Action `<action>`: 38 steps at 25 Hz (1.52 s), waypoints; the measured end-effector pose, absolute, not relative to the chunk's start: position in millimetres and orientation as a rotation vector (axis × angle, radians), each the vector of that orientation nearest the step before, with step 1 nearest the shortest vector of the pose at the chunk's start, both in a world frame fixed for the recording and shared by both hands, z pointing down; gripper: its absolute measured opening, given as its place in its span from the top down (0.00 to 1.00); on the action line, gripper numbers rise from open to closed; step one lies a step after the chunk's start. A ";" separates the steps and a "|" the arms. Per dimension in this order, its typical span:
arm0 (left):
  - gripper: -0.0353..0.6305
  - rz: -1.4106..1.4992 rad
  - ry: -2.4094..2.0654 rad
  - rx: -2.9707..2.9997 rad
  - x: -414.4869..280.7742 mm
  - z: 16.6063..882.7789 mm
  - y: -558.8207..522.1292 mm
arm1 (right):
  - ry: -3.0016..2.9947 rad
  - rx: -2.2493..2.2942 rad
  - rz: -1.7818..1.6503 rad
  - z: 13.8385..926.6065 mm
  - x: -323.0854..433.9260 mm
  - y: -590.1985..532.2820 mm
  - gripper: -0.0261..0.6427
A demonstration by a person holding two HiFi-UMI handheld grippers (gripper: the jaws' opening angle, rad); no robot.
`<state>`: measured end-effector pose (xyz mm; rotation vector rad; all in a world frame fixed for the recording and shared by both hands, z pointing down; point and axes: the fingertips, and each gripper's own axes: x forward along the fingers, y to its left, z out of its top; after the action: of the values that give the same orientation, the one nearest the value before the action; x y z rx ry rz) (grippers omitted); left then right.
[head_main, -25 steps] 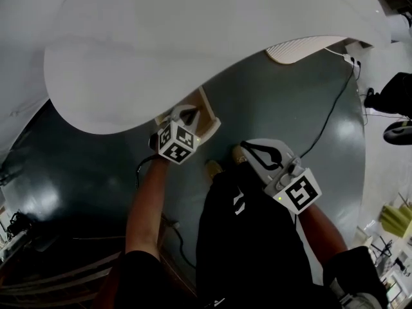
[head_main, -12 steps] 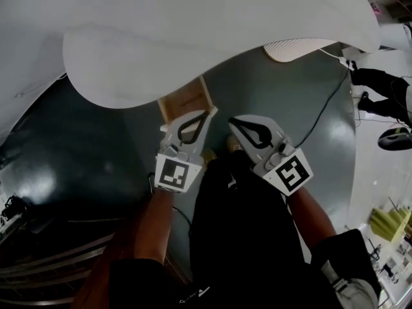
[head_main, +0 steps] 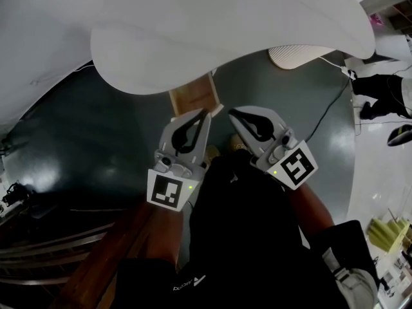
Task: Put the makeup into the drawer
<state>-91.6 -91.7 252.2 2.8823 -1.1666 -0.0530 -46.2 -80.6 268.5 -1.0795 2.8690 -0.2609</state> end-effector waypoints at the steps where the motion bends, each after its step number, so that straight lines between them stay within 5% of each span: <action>1: 0.93 -0.071 -1.179 2.886 -93.0 241.9 -89.4 | 2.862 -1.068 -0.254 259.4 -46.7 -78.6 0.96; 38: 0.93 -0.138 -1.279 2.937 -108.4 164.0 -56.8 | 2.873 -0.858 -0.086 167.6 -68.9 -57.0 0.96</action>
<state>-108.4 -56.8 164.0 2.9369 -1.2794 -0.1383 -68.9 -57.0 167.6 -0.8582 2.8734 -0.0864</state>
